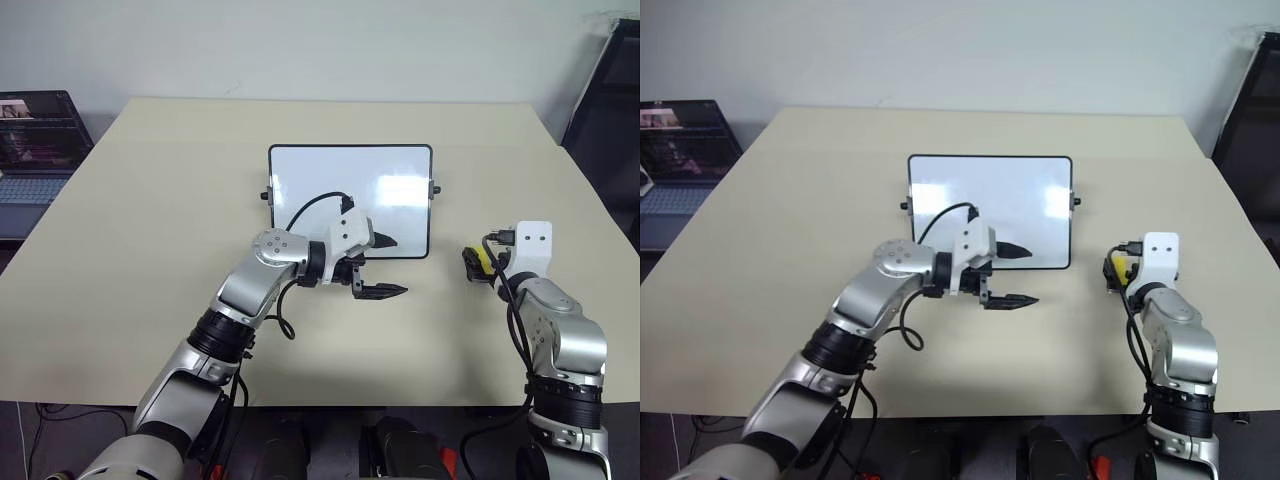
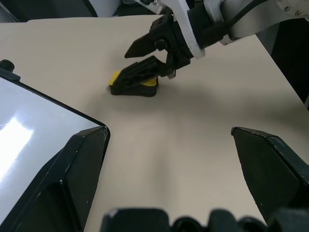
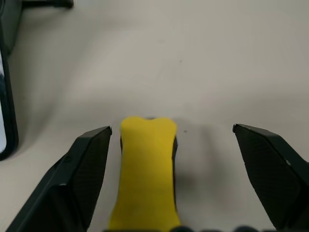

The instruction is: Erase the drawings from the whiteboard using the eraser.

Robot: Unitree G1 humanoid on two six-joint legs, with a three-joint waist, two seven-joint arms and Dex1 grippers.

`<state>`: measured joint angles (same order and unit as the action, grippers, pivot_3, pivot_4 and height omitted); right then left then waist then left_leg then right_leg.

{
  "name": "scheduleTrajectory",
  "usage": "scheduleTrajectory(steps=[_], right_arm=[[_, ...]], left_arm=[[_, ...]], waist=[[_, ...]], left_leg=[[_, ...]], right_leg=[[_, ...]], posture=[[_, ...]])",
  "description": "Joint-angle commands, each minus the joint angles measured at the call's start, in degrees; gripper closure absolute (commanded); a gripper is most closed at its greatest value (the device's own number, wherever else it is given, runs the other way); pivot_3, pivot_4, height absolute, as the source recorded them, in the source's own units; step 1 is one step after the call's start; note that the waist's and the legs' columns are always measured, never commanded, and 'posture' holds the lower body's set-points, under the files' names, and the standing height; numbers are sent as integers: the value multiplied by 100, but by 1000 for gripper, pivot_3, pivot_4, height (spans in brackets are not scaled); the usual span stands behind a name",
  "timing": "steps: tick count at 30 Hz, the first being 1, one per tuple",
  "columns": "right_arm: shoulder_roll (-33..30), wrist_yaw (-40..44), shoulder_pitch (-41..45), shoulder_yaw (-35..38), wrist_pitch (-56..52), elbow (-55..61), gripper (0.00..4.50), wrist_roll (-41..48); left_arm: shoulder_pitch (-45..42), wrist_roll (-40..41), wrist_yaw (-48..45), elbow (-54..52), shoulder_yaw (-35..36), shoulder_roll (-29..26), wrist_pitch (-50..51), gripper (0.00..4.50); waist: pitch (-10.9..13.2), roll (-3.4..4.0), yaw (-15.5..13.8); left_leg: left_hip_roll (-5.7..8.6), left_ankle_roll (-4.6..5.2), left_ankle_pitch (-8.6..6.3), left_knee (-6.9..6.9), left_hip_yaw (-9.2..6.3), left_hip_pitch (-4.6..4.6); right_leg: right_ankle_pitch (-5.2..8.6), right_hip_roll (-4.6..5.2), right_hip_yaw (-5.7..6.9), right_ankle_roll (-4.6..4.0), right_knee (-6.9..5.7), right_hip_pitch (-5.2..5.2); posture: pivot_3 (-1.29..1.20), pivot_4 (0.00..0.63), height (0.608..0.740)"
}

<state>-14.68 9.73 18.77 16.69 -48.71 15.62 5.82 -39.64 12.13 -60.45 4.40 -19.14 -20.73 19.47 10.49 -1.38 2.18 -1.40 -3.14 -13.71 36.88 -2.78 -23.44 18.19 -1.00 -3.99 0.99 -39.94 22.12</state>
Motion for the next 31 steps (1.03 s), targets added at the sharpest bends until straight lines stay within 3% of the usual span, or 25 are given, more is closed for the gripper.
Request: scheduleTrajectory(steps=[1,5,10,14,17,23,31], right_arm=[[-155,248,-307,-135,-24,1227,15,279],[-275,571,-1161,-603,19,2284,15,484],[93,508,-2147,-1116,1599,2372,15,277],[682,208,-2446,-1166,2418,1910,15,290],[735,362,-2622,-872,2768,1520,15,519],[613,234,-2450,-405,3466,887,15,517],[280,344,-2822,-563,3525,761,15,307]], left_arm=[[437,161,321,-593,583,-288,202,0],[1419,301,1412,-1413,1519,-381,820,0],[2632,290,2986,-2348,2450,158,1329,0],[3535,-120,4029,-2912,2548,662,1104,0],[3837,-280,4621,-3121,2611,1008,1059,0],[3825,-517,5045,-3050,2443,1130,983,0],[3970,-628,5396,-3142,2239,1311,1126,0]], waist=[[0,1,22],[-2,3,54],[-3,0,19],[-5,-5,-2],[-5,-6,-41],[-5,-6,-37],[-5,-5,-34]], left_leg=[[-1,0,0,0,-2,0],[-11,1,-2,-6,-21,0],[-4,2,-2,10,-21,0],[-3,3,-2,11,-21,22],[-4,2,-2,7,-20,59],[-2,4,-1,9,-13,64],[-2,2,-2,-1,-12,59]], right_leg=[[0,0,0,0,0,0],[4,-1,4,2,3,1],[4,8,3,3,2,-5],[-1,9,2,13,0,-27],[13,8,2,35,4,-64],[13,5,-1,37,5,-69],[8,6,-1,23,6,-64]], posture=[[0,150,740],[0,150,740],[0,150,740],[0,150,740],[0,150,740],[0,150,740],[0,150,740]])
